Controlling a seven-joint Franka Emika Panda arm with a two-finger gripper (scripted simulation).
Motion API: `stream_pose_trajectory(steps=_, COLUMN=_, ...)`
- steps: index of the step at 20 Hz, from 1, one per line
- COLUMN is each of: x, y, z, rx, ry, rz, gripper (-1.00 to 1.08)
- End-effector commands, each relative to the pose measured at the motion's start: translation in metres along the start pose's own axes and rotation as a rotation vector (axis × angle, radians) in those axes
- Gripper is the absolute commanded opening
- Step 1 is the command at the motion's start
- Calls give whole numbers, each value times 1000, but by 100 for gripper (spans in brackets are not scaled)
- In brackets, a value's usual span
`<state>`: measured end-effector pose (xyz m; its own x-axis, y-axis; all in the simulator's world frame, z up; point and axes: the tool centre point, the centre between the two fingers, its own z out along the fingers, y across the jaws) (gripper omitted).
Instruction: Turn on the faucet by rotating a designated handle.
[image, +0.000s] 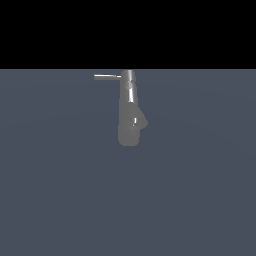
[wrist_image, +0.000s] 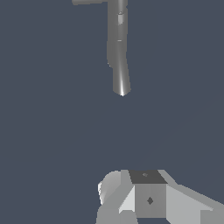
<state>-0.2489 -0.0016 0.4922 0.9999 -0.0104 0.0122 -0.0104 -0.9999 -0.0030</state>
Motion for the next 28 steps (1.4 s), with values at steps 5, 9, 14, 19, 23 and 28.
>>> stream_pose_trajectory(steps=5, x=0, y=2, z=0, rx=0, ry=-3, rz=-1, gripper=-100)
stream_pose_trajectory(steps=9, x=-1, y=5, z=1, rx=1, ry=-8, rz=-3, gripper=-100)
stream_pose_trajectory(steps=14, x=-1, y=5, z=1, rx=1, ry=-9, rz=-2, gripper=-100)
stream_pose_trajectory(steps=19, x=6, y=4, z=0, rx=-1, ry=-10, rz=22, gripper=-100)
stream_pose_trajectory(steps=23, x=17, y=3, z=-1, rx=-4, ry=-11, rz=62, gripper=-100)
stream_pose_trajectory(steps=28, x=39, y=0, z=-2, rx=-10, ry=-14, rz=136, gripper=-100)
